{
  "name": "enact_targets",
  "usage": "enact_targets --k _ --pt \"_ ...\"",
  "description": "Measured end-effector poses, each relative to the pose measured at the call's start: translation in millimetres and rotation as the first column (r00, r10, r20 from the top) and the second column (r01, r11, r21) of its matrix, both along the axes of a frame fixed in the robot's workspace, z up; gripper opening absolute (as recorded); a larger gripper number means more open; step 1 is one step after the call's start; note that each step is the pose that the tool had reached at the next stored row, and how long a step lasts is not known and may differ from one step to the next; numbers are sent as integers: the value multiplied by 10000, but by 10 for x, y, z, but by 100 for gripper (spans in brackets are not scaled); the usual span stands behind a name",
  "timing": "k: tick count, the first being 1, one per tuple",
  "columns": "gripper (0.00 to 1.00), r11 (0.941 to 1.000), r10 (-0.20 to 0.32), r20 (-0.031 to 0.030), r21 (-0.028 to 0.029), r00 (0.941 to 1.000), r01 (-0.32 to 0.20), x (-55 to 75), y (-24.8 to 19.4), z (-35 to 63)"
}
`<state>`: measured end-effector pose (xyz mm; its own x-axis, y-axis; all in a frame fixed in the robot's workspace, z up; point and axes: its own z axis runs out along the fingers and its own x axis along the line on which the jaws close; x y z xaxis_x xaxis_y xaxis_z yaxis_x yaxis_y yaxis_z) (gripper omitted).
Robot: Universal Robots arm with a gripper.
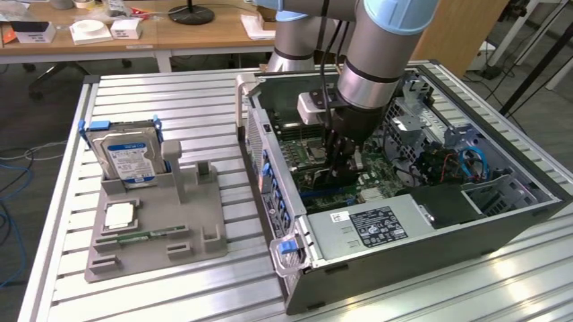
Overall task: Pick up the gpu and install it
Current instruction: 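Insert the gpu into the slot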
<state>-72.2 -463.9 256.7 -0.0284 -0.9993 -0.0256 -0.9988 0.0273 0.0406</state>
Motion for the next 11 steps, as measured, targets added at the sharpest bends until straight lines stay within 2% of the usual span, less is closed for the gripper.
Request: enact_targets --k 11 --pt "26 10000 10 -1 -2 10000 -10 1 33 -5"
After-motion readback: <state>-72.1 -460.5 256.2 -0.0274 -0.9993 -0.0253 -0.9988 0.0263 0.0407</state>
